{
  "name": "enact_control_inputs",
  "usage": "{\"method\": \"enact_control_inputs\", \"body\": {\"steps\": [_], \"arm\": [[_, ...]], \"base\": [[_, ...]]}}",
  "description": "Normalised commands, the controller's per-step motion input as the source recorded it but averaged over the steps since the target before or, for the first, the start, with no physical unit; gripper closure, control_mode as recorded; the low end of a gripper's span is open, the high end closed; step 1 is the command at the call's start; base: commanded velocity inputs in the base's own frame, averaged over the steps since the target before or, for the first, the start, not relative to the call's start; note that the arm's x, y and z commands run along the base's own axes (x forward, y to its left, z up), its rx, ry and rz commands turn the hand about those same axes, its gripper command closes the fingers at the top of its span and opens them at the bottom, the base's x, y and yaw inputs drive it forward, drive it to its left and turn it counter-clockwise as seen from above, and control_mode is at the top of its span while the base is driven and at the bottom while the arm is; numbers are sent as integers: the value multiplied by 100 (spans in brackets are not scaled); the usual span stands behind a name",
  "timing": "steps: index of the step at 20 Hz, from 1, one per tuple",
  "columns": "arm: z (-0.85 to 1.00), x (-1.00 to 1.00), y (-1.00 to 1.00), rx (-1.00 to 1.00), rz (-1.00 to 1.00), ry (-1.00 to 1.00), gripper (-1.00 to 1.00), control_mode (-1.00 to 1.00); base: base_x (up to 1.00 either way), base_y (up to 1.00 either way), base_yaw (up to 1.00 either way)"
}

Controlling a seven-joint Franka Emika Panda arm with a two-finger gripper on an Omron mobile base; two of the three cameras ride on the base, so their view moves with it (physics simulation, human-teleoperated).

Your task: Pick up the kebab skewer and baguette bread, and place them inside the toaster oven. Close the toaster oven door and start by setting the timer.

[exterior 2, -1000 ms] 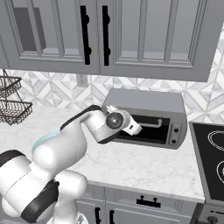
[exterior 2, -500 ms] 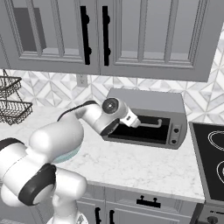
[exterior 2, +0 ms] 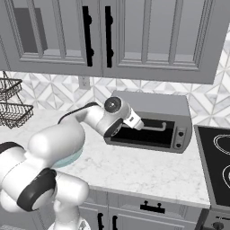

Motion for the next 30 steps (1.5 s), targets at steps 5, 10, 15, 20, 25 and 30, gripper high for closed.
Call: {"method": "enact_control_inputs", "body": {"steps": [5,10,15,20,25,30], "arm": [[13,-31,-1,0,0,3,-100,-100],[10,-33,-18,0,0,5,-100,-100],[7,-42,-48,0,0,11,-100,-100],[3,-52,-61,-7,4,5,-100,-100],[0,-60,-54,-12,12,0,-100,-100],[0,-57,-38,-16,14,0,-100,-100]], "base": [[0,0,0],[0,0,0],[0,0,0],[0,0,0],[0,0,0],[0,0,0]]}}
